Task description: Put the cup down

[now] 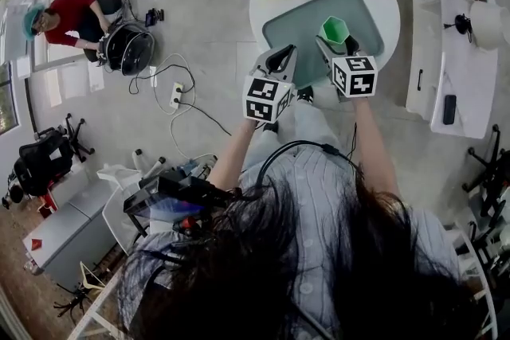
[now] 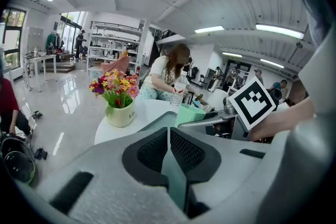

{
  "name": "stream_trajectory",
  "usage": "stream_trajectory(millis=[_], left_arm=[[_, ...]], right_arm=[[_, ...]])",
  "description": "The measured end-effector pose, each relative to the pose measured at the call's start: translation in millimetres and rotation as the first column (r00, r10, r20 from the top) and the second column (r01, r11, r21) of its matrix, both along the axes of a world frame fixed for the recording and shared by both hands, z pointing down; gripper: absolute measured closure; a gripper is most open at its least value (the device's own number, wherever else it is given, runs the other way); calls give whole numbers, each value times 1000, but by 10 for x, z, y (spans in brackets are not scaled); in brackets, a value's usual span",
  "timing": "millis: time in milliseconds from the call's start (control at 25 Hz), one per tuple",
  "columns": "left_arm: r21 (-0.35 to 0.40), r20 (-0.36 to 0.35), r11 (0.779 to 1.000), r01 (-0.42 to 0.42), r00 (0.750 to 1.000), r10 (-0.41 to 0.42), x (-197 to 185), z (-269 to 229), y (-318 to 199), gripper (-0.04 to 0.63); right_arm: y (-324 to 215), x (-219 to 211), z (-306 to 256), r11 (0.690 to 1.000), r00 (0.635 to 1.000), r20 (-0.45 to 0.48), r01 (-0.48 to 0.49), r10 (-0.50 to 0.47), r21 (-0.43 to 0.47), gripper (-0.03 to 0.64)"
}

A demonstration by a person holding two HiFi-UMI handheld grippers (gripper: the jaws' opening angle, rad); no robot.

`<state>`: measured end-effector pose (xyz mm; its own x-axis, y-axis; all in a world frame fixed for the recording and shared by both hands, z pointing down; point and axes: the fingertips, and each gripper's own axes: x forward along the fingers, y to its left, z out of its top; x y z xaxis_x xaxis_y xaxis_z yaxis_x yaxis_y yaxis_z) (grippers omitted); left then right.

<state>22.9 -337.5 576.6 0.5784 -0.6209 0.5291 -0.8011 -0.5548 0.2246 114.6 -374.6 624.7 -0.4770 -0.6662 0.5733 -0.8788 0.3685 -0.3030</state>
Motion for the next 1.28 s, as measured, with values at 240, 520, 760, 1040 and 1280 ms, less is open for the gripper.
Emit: stream_trajectory(millis=[240, 520, 760, 1040, 1280], left_arm=[[-19, 9, 1000, -22, 1000, 22, 121, 112, -100, 568], [-35, 16, 999, -41, 999, 41, 165, 174, -124, 569], [-45, 20, 998, -38, 999, 39, 126, 209, -121, 568], [-54, 26, 998, -25, 999, 27, 55, 239, -96, 568], [-56, 28, 998, -21, 999, 22, 43, 256, -72, 568]], right_arm=[[-203, 41, 212, 1000, 999, -37, 11, -11, -14, 310], [-417, 122, 421, 1000, 994, -109, 10, -11, -13, 310], [-582, 194, 561, 1000, 985, -171, 26, -27, -7, 310], [-653, 173, 638, 998, 974, -219, 61, -54, 23, 310], [-683, 154, 669, 996, 971, -228, 85, -76, 31, 308]])
